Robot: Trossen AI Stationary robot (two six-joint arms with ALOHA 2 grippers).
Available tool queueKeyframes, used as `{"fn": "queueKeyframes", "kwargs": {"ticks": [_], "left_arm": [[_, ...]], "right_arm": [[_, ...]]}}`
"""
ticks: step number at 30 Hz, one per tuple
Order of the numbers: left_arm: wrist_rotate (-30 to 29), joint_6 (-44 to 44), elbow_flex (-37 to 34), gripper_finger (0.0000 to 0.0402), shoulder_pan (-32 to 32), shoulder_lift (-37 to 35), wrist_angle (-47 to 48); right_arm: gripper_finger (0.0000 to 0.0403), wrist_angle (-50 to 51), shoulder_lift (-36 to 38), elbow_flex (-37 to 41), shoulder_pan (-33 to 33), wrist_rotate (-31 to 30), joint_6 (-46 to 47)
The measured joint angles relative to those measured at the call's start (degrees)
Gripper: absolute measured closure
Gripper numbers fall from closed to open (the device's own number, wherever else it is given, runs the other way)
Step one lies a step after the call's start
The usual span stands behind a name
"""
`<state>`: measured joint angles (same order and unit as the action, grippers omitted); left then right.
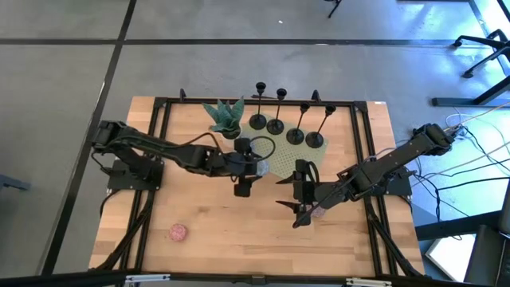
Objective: Stock candles and holders on shelf
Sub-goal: Align the light blue scented candle with the other scented candle on the shelf
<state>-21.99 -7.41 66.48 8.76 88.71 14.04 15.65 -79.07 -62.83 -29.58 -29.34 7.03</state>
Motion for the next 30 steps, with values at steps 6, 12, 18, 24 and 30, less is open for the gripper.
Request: {"fn": "queueKeyframes", "kwargs": {"ticks": [6, 12, 18, 24, 30], "left_arm": [[3.43, 0.03, 0.0, 0.0102, -2.45, 0.31, -0.5], [8.45, 0.98, 0.0, 0.0102, -6.54, 0.31, -0.59], [8.08, 3.22, 0.0, 0.0101, -8.21, 0.31, -0.59], [8.17, 0.83, 0.0, 0.0101, -8.01, 0.33, -0.92], [10.93, 2.12, 0.02, 0.0101, -9.2, 0.35, -3.99]], "right_arm": [[0.0139, -0.03, 0.0, 0.0, 0.0, 0.0, -0.02], [0.0139, -0.03, 0.0, 0.0, 0.13, -0.02, -0.02], [0.0139, -0.03, 0.0, 0.0, 0.68, 0.0, -0.02], [0.0139, -0.22, -0.28, 0.0, 2.47, -0.05, 0.0], [0.0139, -1.3, -3.05, 0.0, 6.03, -0.22, -0.02]]}}
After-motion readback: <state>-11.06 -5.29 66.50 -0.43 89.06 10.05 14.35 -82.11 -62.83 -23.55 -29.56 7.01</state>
